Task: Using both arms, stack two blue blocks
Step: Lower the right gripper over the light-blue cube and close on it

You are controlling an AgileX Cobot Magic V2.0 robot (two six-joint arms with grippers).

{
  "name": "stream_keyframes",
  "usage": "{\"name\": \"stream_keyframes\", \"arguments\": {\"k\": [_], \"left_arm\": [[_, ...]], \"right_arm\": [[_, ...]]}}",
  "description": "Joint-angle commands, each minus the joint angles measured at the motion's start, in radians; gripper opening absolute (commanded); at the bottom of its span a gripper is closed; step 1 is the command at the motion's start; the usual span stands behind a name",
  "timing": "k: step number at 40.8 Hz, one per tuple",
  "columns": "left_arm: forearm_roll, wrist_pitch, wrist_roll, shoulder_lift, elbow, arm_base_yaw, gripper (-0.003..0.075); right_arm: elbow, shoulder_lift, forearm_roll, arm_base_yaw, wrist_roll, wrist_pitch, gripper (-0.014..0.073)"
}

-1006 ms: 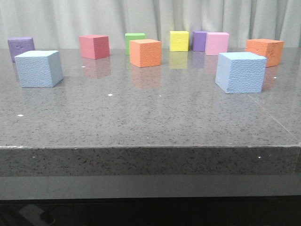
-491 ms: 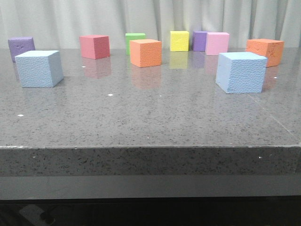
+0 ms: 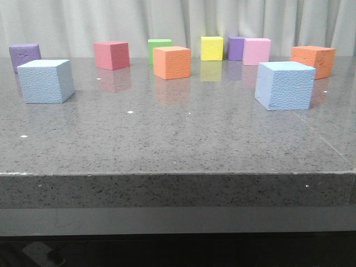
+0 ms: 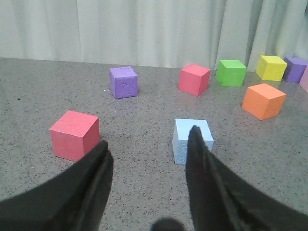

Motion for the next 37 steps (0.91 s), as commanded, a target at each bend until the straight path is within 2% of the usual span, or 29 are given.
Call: {"name": "stream_keyframes", "arguments": {"k": [1, 8, 14, 19, 24, 26, 30, 37], "left_arm": [[-0.005, -0.09, -0.002, 0.013, -0.026, 0.002, 0.0344], [-0.005, -0.09, -0.002, 0.013, -0.026, 0.002, 0.0344], [-0.005, -0.09, -0.002, 0.013, -0.026, 0.002, 0.0344], [-0.005, -0.09, -0.002, 0.013, -0.026, 0.002, 0.0344], [-0.005, -0.09, -0.002, 0.013, -0.026, 0.002, 0.0344], [-0.005, -0.09, -0.002, 0.013, -0.026, 0.002, 0.0344], [-0.005, -0.09, -0.002, 0.013, -0.026, 0.002, 0.0344], [-0.005, -0.09, -0.002, 0.013, -0.026, 0.002, 0.0344]], "right_arm": [[-0.103, 0.091, 0.104, 0.02, -0.103, 0.008, 0.0608], [-0.213, 0.266, 0.247, 0.087, -0.234, 0.076, 0.0588], [-0.292, 0.415, 0.235, 0.176, -0.229, 0.097, 0.0588], [-0.379, 0.561, 0.102, 0.256, -0.107, 0.133, 0.0588], [-0.474, 0.693, -0.163, 0.335, 0.12, 0.155, 0.0588], [-0.512, 0.738, -0.231, 0.35, 0.195, 0.163, 0.0588], [-0.593, 0.82, -0.262, 0.354, 0.263, 0.177, 0.0588], [-0.715, 0.936, -0.252, 0.333, 0.286, 0.193, 0.0588]]}}
